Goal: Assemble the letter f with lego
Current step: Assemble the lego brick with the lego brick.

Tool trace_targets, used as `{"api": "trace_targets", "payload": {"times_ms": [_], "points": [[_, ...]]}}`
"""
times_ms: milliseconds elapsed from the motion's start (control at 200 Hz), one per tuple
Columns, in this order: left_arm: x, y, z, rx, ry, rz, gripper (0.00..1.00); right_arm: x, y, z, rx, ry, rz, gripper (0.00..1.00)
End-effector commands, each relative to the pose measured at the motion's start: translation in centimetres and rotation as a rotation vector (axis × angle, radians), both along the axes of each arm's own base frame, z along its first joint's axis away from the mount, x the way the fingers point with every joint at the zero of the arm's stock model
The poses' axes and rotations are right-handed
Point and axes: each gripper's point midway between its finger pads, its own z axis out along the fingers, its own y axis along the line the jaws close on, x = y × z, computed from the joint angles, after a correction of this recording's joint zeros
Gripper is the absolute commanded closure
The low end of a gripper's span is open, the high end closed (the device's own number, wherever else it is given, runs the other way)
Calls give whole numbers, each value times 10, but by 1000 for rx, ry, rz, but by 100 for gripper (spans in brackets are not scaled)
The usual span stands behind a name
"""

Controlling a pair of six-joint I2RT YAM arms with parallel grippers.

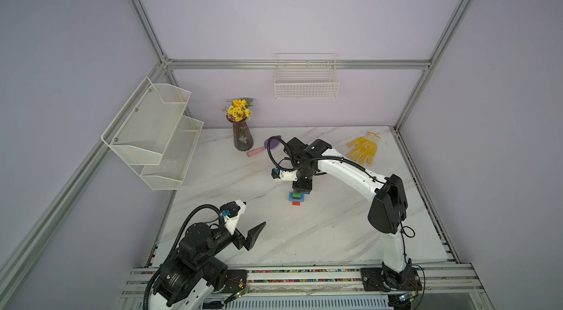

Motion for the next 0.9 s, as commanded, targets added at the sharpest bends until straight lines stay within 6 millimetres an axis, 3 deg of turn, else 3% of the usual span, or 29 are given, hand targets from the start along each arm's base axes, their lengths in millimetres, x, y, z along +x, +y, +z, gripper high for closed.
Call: {"api": "trace_targets", "payload": {"times_ms": [0,895], "points": [[-1,-5,1,13,-35,-35,0,-6,0,-3,-20,30,-8,93],[-1,-5,2,11,-36,-35,0,-8,0,-23,-73,69,-23,93]]}}
